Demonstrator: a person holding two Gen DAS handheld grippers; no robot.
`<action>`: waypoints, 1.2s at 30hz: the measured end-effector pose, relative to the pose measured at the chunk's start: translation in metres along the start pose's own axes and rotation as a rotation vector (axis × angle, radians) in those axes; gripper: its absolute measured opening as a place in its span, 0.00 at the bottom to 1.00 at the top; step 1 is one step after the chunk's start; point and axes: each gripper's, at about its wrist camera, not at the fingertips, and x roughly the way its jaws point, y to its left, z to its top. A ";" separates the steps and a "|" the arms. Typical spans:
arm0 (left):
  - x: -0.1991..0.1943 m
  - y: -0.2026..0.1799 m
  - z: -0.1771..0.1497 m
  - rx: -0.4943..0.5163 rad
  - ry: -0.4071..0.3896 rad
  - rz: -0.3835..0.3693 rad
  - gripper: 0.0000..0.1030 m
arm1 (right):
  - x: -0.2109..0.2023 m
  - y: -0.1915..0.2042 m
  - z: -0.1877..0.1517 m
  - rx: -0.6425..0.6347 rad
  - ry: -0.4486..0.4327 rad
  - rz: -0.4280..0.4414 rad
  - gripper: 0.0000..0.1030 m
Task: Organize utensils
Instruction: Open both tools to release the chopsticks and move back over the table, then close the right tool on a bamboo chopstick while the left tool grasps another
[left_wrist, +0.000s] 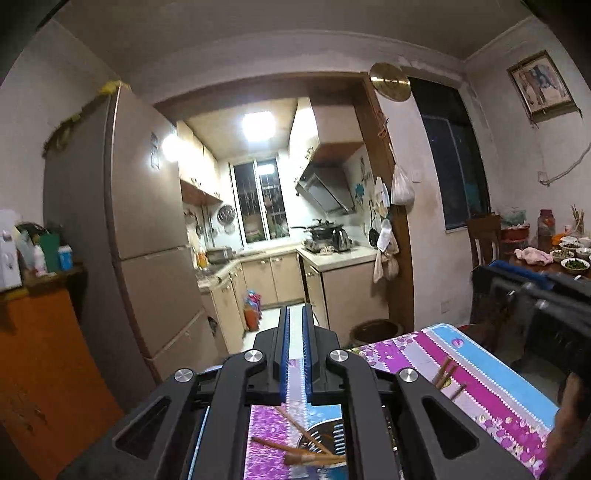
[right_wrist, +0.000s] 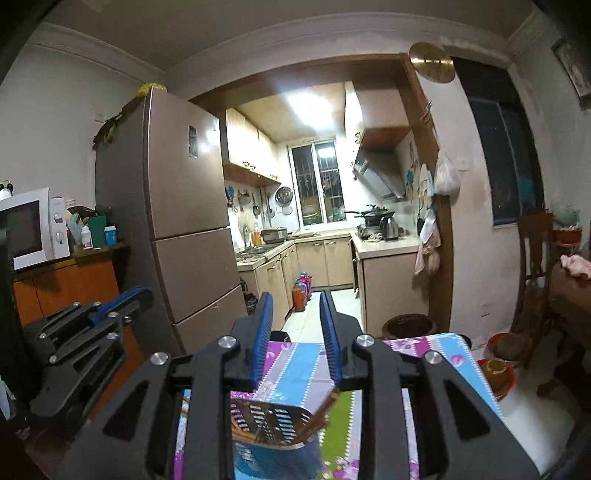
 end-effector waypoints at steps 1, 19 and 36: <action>-0.011 -0.002 0.000 0.013 -0.009 0.011 0.07 | -0.008 -0.003 0.000 -0.004 -0.003 -0.003 0.24; -0.170 -0.017 -0.130 0.106 0.197 -0.191 0.08 | -0.195 -0.049 -0.119 -0.154 0.236 -0.155 0.30; -0.249 -0.048 -0.293 0.078 0.441 -0.340 0.18 | -0.257 -0.010 -0.289 -0.048 0.401 -0.267 0.30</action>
